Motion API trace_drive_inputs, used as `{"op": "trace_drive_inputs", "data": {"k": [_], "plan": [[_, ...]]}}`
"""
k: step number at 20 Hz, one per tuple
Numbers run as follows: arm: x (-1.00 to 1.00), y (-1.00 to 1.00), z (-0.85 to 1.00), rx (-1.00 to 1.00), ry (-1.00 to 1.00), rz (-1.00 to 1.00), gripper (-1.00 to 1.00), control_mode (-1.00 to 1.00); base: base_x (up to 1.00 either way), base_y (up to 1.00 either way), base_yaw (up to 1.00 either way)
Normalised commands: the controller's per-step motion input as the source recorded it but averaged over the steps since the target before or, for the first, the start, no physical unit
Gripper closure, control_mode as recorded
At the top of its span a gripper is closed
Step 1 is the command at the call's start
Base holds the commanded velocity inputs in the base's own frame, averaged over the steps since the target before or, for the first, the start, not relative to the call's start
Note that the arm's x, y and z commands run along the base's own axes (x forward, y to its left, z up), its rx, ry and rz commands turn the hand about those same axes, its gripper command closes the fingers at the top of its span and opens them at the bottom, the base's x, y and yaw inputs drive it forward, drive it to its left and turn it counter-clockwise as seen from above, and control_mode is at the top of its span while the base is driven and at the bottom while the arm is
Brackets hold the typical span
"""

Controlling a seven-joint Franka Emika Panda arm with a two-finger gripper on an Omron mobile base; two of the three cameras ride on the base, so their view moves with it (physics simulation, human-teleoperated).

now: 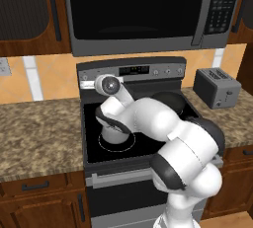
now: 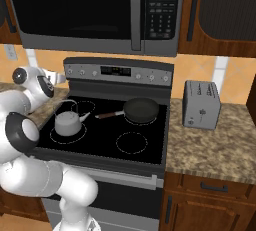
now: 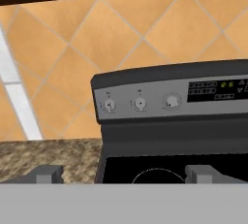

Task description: Pick the kettle from the counter and place it on a stove burner. Then turn the burner on.

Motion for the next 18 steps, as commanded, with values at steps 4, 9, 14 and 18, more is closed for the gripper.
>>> {"op": "trace_drive_inputs", "data": {"k": [4, 9, 14, 18], "plan": [[0.21, 0.0, -0.02, 0.0, -0.02, 0.0, -1.0, -1.0, 0.0, 0.0, 0.0], [0.27, 0.0, -0.1, 0.0, -0.03, 0.0, -1.0, -1.0, 0.0, 0.0, 0.0], [0.18, 0.0, -0.03, 0.0, -0.03, 0.0, -1.0, -1.0, 0.0, 0.0, 0.0], [0.07, 0.31, -0.09, -0.08, -0.01, 0.0, -1.0, -1.0, 0.0, 0.0, 0.0]]}}
